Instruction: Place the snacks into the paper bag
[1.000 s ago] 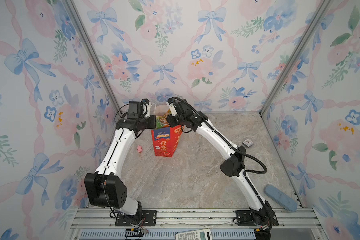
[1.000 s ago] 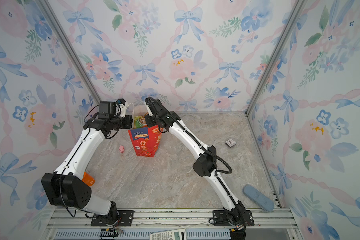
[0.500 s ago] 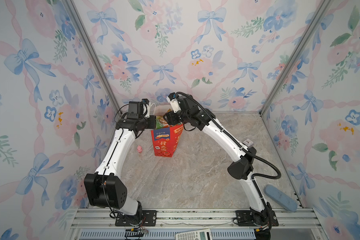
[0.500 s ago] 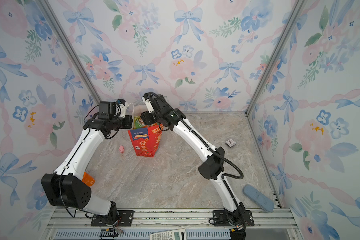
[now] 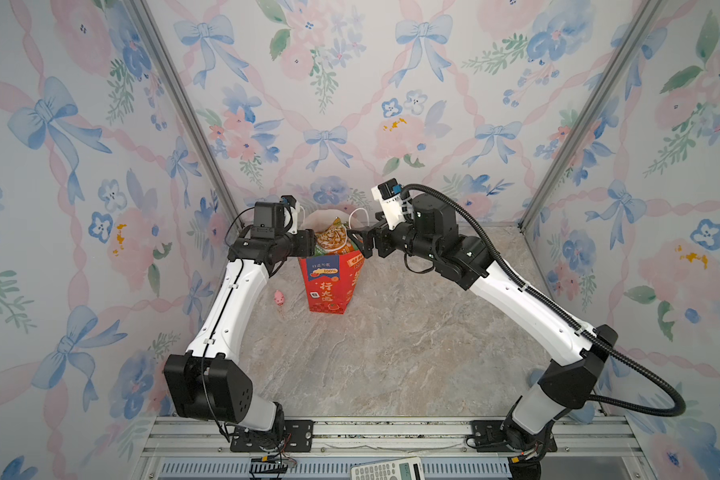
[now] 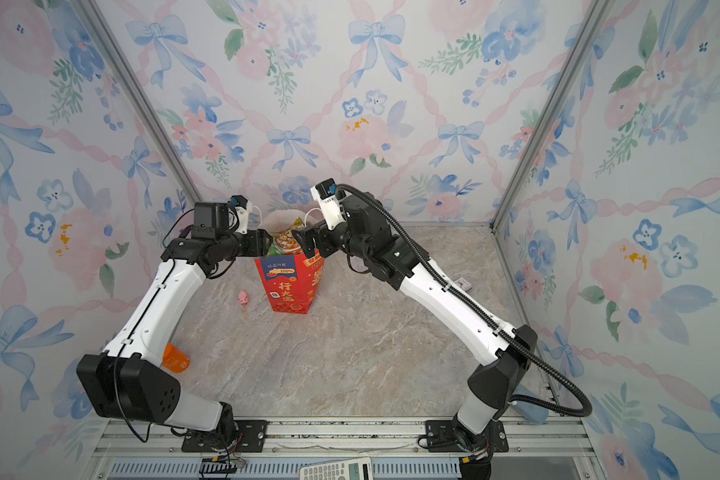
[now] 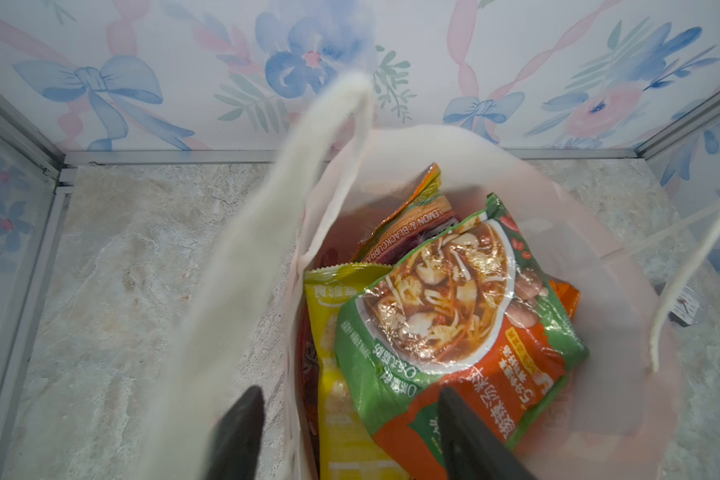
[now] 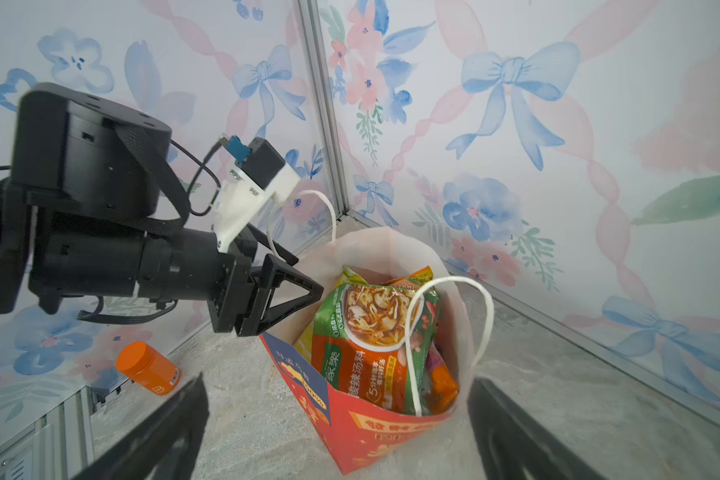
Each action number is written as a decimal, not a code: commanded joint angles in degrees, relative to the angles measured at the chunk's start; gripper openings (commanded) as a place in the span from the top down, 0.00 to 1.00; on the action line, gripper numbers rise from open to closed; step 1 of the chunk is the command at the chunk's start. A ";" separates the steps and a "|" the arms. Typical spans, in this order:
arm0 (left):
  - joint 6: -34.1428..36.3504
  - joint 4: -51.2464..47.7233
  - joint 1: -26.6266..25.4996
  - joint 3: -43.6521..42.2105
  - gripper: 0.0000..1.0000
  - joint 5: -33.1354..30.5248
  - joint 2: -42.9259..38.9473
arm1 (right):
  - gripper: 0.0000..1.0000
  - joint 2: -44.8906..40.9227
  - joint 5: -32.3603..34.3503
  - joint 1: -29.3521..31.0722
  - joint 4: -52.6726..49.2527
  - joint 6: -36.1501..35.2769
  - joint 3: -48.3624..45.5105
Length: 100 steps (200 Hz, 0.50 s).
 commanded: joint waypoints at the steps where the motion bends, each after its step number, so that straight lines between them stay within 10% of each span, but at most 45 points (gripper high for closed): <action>1: -0.25 0.19 0.51 -0.74 0.07 -1.23 -3.08 | 0.03 -5.85 3.18 -1.80 5.91 -0.54 -5.88; 100: -6.24 16.25 0.51 -18.97 0.02 -11.49 -26.81 | 0.04 -22.28 4.23 -16.53 9.44 4.49 -32.06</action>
